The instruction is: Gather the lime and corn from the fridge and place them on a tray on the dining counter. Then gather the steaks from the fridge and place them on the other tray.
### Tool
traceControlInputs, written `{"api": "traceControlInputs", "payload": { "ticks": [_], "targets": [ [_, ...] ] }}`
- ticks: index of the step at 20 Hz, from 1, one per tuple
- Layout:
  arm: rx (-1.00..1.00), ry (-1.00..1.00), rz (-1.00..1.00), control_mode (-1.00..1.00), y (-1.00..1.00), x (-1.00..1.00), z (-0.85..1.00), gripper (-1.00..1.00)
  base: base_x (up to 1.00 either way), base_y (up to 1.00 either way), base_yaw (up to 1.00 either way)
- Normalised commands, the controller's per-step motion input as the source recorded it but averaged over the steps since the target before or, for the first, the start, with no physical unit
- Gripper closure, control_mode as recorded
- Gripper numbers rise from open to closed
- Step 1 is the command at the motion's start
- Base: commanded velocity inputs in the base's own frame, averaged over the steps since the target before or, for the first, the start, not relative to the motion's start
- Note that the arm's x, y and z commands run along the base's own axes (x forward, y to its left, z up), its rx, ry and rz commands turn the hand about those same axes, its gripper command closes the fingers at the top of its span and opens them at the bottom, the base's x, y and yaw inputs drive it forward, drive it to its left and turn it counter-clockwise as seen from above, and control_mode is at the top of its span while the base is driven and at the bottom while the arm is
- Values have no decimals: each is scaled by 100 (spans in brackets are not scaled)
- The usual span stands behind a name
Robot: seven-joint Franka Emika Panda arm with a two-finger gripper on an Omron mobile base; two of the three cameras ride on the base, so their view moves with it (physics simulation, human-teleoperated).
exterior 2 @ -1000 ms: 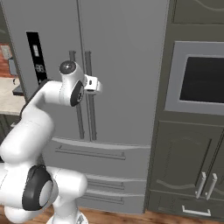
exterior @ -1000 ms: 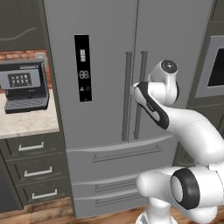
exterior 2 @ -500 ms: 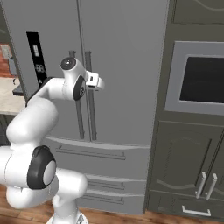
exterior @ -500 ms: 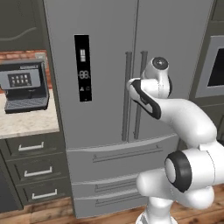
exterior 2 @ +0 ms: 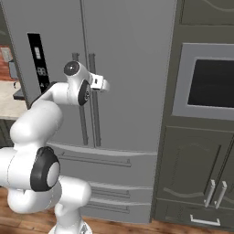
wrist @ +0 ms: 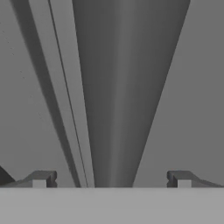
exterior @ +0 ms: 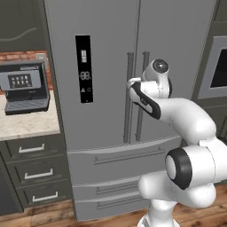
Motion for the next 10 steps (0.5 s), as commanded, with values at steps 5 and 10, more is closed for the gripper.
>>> {"api": "traceControlInputs", "payload": {
  "ticks": [5, 10],
  "targets": [
    [0, -7, 0, -100, 0, 22, 0, -100, 0, 0, 0],
    [0, -2, 0, -100, 0, 37, 0, -100, 0, 0, 0]
  ]
}}
